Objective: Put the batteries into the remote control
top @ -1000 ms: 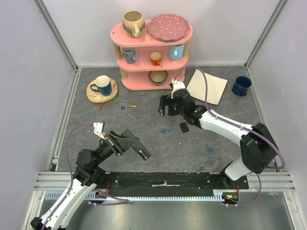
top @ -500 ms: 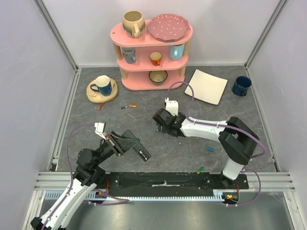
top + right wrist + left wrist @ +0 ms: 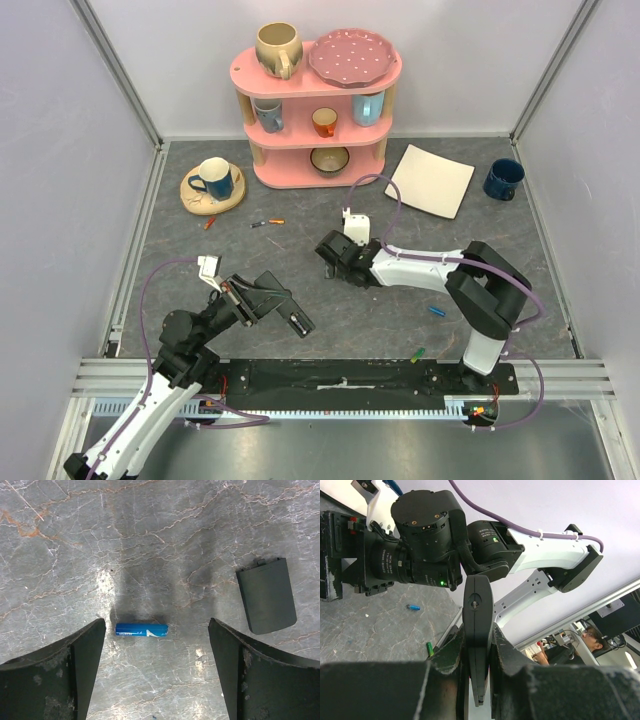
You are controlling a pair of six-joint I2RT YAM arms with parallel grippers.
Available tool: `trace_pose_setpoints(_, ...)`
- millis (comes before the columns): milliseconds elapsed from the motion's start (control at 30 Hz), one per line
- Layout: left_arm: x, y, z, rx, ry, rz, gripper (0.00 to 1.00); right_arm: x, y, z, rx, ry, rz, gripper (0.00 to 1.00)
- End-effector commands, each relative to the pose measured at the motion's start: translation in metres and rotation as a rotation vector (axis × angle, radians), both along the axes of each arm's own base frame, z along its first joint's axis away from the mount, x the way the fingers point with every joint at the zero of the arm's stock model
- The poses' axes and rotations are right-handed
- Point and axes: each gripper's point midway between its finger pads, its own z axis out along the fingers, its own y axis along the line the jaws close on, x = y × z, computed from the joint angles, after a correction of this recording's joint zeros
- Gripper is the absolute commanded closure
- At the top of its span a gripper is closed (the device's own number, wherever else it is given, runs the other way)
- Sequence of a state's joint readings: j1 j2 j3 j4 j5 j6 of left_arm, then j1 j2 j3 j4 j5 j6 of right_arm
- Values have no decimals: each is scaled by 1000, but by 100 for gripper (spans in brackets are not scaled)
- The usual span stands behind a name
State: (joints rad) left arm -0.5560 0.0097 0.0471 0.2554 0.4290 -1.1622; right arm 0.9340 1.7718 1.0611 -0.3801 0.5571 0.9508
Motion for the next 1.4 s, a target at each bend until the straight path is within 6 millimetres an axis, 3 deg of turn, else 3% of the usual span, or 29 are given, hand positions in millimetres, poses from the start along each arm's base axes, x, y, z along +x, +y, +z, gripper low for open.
trace_pose_setpoints(0, -3, -2, -19, -4, -5, -23, 98, 7, 11, 0, 34, -23, -27, 10)
trace_pose_setpoints(900, -3, -2, -23, -3, 9, -30, 98, -11, 13, -27, 24, 31, 8, 42)
trace_pose_setpoints(1067, -4, -3, -23, -2, 10, -36, 98, -14, 11, -26, 13, 30, 23, 55)
trace_pose_setpoints(1100, -4, -3, -23, -1, 11, -37, 98, -13, 11, -22, 12, 21, 36, 58)
trace_pose_setpoints(1200, -5, -3, -24, 1, 11, -38, 98, -8, 7, -5, -14, -22, 70, 81)
trace_pose_setpoints(1233, -5, -3, -23, -1, 11, -39, 98, -5, 5, 2, -32, -48, 84, 95)
trace_pose_setpoints(1267, -5, -3, -22, -2, 9, -37, 98, -1, 5, 15, -34, -77, 98, 100)
trace_pose_setpoints(1367, -5, -3, -22, 0, 5, -39, 98, 7, 11, 42, -91, -125, 236, 100)
